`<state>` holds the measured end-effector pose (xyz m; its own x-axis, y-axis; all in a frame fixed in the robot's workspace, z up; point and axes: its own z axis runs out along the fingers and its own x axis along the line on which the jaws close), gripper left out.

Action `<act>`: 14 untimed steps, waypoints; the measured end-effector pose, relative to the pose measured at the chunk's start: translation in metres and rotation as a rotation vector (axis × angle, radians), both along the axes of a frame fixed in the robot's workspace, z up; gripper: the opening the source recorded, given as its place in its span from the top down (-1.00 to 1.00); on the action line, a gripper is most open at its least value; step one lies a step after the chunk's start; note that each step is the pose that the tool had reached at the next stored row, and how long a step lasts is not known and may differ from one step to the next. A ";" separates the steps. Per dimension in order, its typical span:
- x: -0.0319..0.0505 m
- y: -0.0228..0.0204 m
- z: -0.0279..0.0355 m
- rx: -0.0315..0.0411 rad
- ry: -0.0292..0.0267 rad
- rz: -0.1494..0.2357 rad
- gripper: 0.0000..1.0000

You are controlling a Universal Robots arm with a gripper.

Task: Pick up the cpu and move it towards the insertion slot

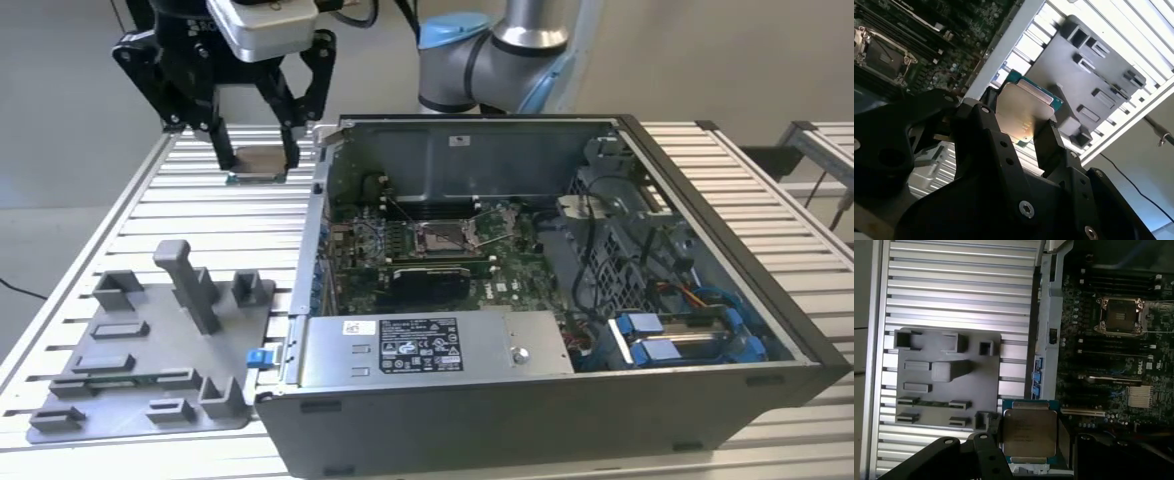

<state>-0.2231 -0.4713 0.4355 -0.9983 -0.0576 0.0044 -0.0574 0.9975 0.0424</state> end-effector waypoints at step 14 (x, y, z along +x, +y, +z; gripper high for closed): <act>0.0553 0.0000 -0.0001 0.0001 0.0003 0.001 1.00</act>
<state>-0.1678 -0.4713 0.4354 -0.9983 -0.0588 0.0047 -0.0585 0.9974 0.0425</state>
